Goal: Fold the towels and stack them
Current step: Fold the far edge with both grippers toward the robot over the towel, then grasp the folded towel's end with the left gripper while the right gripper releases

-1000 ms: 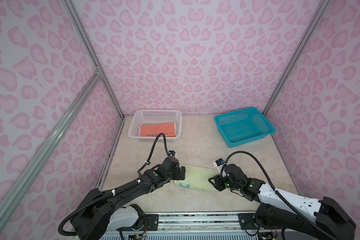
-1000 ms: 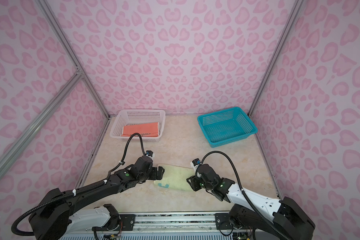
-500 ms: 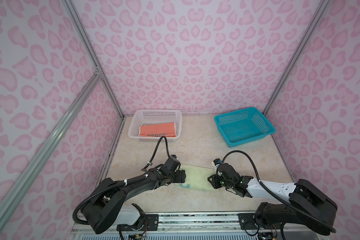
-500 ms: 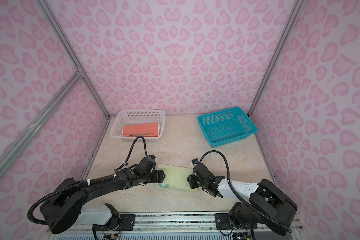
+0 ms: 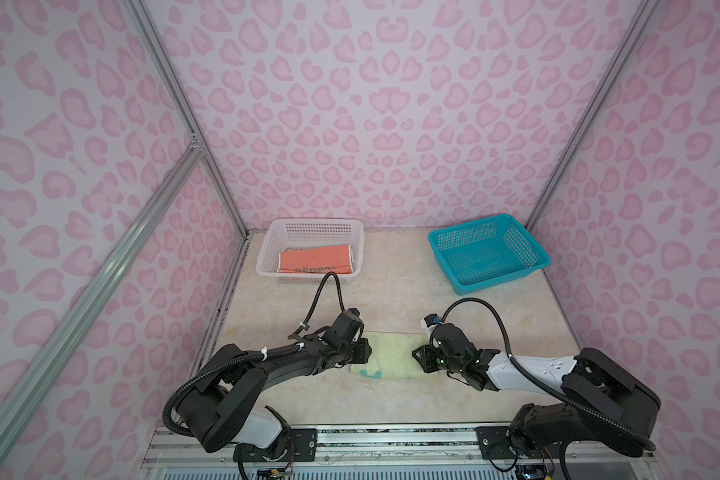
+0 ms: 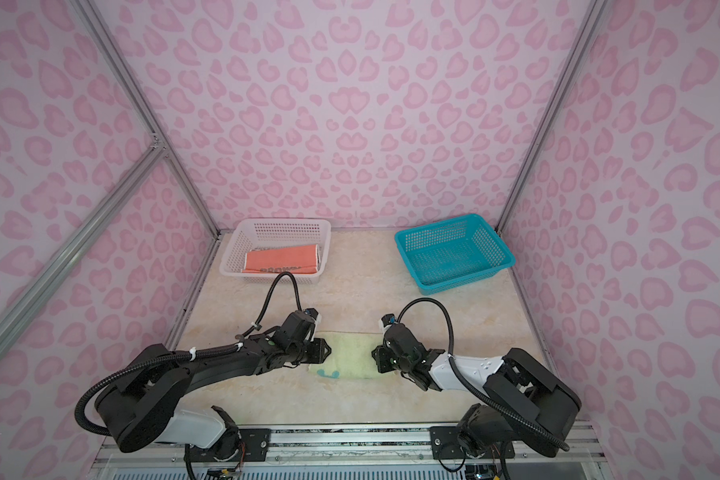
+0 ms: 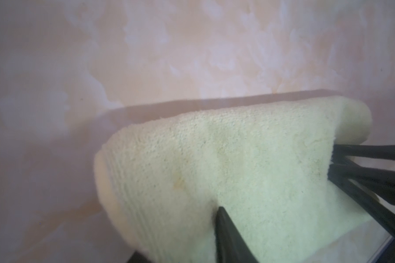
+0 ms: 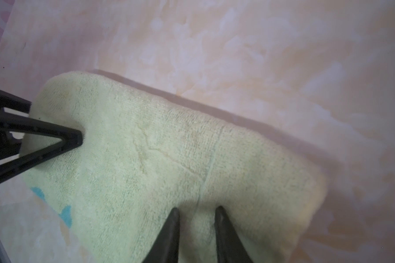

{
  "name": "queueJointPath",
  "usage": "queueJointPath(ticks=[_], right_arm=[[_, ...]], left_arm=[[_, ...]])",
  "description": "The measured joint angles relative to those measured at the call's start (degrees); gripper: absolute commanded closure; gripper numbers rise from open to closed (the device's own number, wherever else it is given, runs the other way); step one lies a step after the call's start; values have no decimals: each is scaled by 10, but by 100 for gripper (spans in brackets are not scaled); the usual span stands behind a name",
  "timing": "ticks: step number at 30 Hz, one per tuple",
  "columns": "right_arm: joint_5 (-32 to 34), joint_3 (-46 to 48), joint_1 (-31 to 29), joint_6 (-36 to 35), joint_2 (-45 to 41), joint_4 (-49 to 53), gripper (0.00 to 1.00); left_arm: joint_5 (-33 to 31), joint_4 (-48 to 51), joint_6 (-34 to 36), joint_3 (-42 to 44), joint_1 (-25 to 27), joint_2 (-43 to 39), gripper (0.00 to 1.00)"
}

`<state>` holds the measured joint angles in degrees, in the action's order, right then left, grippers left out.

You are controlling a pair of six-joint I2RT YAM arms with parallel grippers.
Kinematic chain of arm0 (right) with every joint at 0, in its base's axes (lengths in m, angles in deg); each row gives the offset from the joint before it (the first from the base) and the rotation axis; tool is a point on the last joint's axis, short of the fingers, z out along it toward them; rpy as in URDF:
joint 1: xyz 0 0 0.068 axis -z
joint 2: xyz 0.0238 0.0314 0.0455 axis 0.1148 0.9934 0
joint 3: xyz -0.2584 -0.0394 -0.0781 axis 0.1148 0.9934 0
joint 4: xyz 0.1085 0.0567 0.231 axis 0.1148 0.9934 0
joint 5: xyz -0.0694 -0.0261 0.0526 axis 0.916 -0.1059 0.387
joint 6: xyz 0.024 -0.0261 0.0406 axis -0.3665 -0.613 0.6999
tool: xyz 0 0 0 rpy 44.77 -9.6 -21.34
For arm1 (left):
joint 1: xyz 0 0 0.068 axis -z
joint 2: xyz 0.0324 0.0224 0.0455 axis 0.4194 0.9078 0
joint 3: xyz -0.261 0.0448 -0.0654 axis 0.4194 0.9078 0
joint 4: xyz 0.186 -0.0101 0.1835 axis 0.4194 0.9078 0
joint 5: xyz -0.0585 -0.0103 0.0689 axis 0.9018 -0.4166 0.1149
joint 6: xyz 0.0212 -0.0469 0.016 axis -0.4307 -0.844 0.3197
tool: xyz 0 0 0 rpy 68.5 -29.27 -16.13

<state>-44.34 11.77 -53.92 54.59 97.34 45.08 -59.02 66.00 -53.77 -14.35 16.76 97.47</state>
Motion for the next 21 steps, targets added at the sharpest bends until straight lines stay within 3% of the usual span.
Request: queueJointPath(ticks=[2,5,8,12,21], right_arm=[[-2,-2,0,0,7,-9,72],[-8,-2,4,0,10,-18,70],[-8,0,9,-7,-4,-13,61],[0,0,12,-46,-60,4,55],[33,38,16,-138,-209,28,53]], left_arm=[[5,7,0,0,0,2,96],[7,24,4,-12,1,3,97],[-5,59,13,-50,1,9,97],[-31,123,47,-160,-2,39,97],[-49,299,147,-474,-41,183,97]])
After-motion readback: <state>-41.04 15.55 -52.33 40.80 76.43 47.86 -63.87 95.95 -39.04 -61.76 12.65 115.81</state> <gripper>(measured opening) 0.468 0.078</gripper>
